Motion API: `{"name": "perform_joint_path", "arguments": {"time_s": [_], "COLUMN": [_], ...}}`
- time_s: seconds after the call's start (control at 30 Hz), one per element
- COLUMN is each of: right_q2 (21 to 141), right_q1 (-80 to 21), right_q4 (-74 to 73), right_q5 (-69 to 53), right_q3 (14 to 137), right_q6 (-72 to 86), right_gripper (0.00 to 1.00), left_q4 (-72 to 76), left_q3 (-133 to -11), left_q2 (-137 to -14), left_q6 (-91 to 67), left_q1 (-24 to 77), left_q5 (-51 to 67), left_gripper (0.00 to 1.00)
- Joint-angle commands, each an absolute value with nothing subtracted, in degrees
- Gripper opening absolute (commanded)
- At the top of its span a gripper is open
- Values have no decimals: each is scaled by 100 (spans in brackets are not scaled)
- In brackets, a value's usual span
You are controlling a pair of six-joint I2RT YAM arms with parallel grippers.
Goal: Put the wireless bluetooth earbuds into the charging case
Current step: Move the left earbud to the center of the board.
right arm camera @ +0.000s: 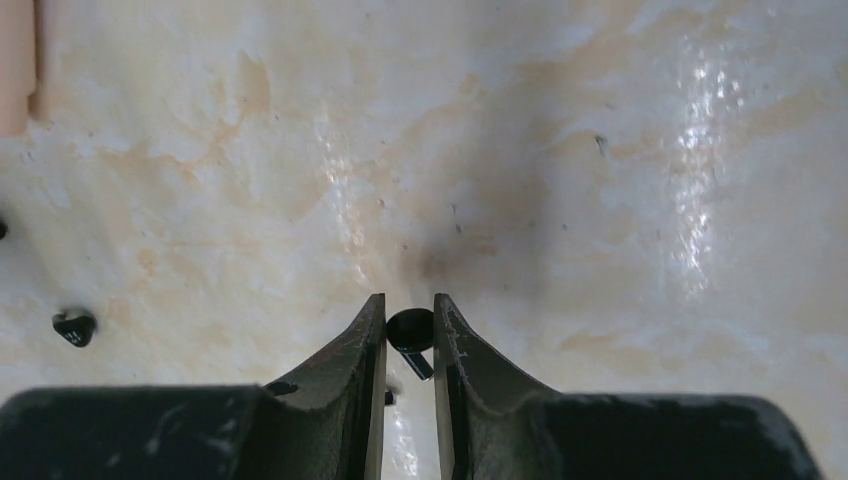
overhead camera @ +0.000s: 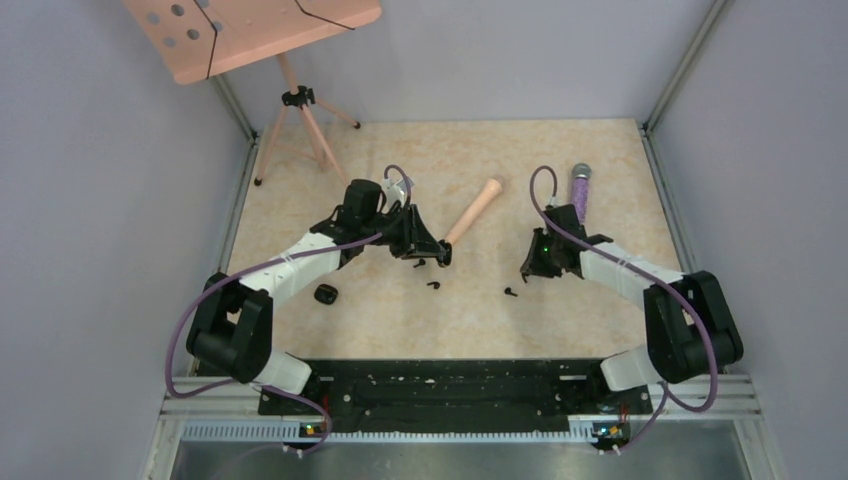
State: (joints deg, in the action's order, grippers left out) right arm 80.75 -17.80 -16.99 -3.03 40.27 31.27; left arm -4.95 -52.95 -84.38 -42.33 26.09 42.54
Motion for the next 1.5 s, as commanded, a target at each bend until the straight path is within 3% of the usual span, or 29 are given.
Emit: {"name": "perform_joint_path", "arguments": {"time_s": [0.0, 0.3, 0.67, 1.47], "right_q2": [8435, 8823, 8683, 8921], "right_q1": [-1916, -1996, -2036, -2342], "right_q4": [-1341, -1330, -1428, -2089], "right_q5": [-29, 571, 563, 913], "right_q3": [4493, 4577, 4447, 4797], "right_q6": [3200, 3244, 3138, 2743], "right_gripper": [16, 18, 35, 32], "left_q4": [-407, -411, -386, -334], "left_q3": [-5487, -5458, -5449, -5392], "left_q2": [-8336, -8331, -8328, -8296], "left_q6": [-4183, -4161, -4166, -4189], "left_q1": [2634, 2630, 2630, 2628], "left_q5": [4254, 4231, 4243, 4260], "left_gripper": [0, 0, 0, 0]}}
